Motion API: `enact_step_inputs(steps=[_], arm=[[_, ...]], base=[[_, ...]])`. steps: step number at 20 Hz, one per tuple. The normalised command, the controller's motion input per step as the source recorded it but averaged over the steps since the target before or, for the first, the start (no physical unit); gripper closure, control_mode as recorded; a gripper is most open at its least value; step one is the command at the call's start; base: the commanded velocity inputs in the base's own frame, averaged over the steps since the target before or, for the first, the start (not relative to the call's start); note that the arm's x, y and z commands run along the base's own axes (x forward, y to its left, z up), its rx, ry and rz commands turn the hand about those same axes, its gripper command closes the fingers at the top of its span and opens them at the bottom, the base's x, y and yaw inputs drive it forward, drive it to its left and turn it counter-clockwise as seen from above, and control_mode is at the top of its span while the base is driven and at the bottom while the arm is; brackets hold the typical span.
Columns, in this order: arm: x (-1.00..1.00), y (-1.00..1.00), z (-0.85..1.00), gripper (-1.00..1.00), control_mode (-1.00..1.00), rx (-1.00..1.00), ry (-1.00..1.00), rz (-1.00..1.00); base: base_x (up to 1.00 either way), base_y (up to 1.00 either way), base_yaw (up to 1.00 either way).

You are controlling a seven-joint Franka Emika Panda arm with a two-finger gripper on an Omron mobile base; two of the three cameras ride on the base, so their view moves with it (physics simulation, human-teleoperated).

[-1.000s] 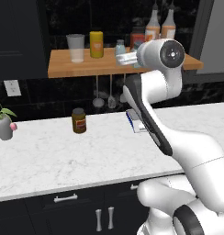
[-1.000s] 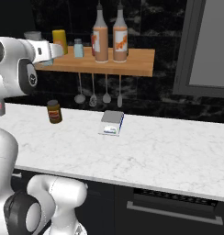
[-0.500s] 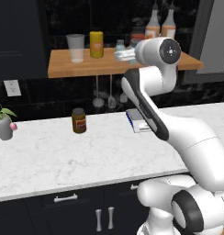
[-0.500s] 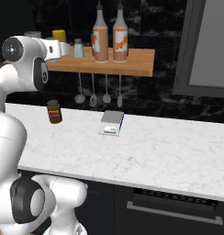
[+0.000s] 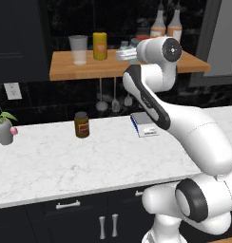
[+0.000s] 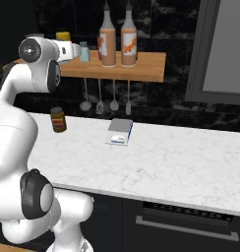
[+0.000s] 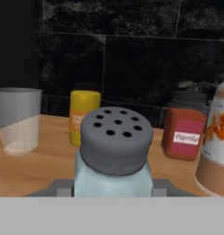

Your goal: Put the shaker and condiment bottle from the counter next to their counterparts in the cabinet.

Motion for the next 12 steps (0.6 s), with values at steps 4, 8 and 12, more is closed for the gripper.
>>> enact_step_inputs(steps=[4, 8, 12], arm=[[0.38, 0.00, -0.10, 1.00, -1.00, 0.00, 0.00, 0.06], [0.27, 0.01, -0.08, 1.00, -1.00, 0.00, 0.00, 0.03], [0.18, 0.02, 0.00, 1.00, -1.00, 0.00, 0.00, 0.01]], base=[[0.00, 0.00, 0.00], [0.00, 0.00, 0.00], [0.00, 0.00, 0.00]])
